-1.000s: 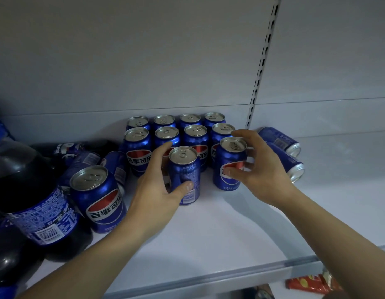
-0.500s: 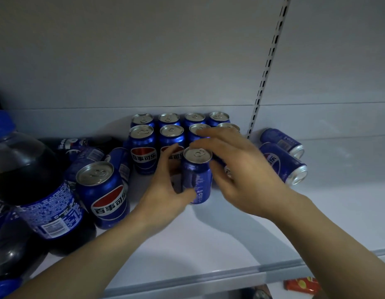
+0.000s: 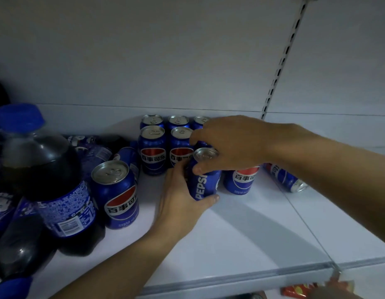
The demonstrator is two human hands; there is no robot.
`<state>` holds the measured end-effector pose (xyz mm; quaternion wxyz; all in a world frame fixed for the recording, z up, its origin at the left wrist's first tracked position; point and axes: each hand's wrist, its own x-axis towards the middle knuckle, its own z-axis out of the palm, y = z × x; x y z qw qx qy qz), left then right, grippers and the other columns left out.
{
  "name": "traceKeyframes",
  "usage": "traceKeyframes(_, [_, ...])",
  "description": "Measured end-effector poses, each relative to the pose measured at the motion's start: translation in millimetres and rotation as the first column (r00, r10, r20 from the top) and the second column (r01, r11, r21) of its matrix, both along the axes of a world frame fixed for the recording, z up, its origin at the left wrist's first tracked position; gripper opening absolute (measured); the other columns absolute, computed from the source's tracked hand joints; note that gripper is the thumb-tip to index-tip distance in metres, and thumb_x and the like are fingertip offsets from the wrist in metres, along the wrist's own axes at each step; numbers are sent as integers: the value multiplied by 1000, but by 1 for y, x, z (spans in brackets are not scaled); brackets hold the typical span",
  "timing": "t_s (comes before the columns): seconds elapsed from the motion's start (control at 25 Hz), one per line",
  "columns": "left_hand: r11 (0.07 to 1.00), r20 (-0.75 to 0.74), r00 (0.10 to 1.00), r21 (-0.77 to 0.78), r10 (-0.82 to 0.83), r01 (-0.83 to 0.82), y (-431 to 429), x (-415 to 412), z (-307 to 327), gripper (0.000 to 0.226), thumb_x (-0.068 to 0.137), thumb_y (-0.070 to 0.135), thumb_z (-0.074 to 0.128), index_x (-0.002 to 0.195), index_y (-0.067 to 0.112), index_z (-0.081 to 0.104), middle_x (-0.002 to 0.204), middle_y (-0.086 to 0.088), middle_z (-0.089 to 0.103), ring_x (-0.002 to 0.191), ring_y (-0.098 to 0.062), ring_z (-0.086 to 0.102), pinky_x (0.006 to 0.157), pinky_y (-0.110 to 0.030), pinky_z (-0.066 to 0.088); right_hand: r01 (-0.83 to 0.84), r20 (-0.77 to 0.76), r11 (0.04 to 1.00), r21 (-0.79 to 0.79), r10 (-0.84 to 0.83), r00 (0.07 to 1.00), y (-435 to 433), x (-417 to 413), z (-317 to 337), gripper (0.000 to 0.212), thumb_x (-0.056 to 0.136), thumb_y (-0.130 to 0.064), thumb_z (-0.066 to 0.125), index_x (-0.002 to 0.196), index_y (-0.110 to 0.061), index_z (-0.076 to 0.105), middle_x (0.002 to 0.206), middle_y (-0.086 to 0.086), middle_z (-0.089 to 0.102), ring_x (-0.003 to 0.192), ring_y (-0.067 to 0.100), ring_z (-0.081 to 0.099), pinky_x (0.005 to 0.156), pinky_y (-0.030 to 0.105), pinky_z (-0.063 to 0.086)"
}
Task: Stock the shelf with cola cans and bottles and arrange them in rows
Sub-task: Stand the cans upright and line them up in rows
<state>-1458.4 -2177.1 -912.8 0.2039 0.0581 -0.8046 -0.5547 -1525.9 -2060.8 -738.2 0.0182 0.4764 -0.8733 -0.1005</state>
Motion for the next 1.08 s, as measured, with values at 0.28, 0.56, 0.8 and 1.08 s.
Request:
traceKeyframes(0.28, [998, -21, 999, 49, -27, 28, 0, 0, -2, 77, 59, 33, 94, 122, 44, 52, 121, 13, 63, 109, -6, 65, 91, -36, 58, 56, -162, 998, -21, -59, 985, 6, -4, -13, 60, 87, -79, 38, 90, -26, 64, 77, -6, 60, 76, 16, 60, 63, 29, 40])
traceKeyframes(0.56, [999, -8, 999, -9, -37, 37, -1, 6, 7, 56, 72, 25, 89, 108, 45, 51, 105, 34, 63, 92, 8, 63, 70, -11, 50, 215, 198, 447, -869, -84, 977, 47, -7, -26, 19, 98, -39, 57, 107, -26, 67, 97, -10, 70, 91, 11, 64, 80, 37, 54])
traceKeyframes(0.8, [998, 0, 999, -48, -38, 38, 2, -1, 13, 54, 74, 24, 88, 111, 41, 54, 100, 25, 66, 91, 11, 60, 69, -4, 45, 452, 453, 51, -891, 21, 891, 88, 5, -97, 27, 85, -24, 68, 111, -23, 61, 106, -11, 68, 103, 13, 64, 79, 28, 52])
traceKeyframes(1.08, [996, 2, 999, -75, -52, 52, 6, -4, 11, 56, 78, 25, 86, 120, 42, 54, 106, 27, 66, 99, 12, 59, 72, -7, 46, 624, 654, 274, -732, 28, 756, 104, -13, -134, 84, 64, -34, 91, 133, -36, 43, 126, -17, 61, 118, 10, 60, 86, 41, 60])
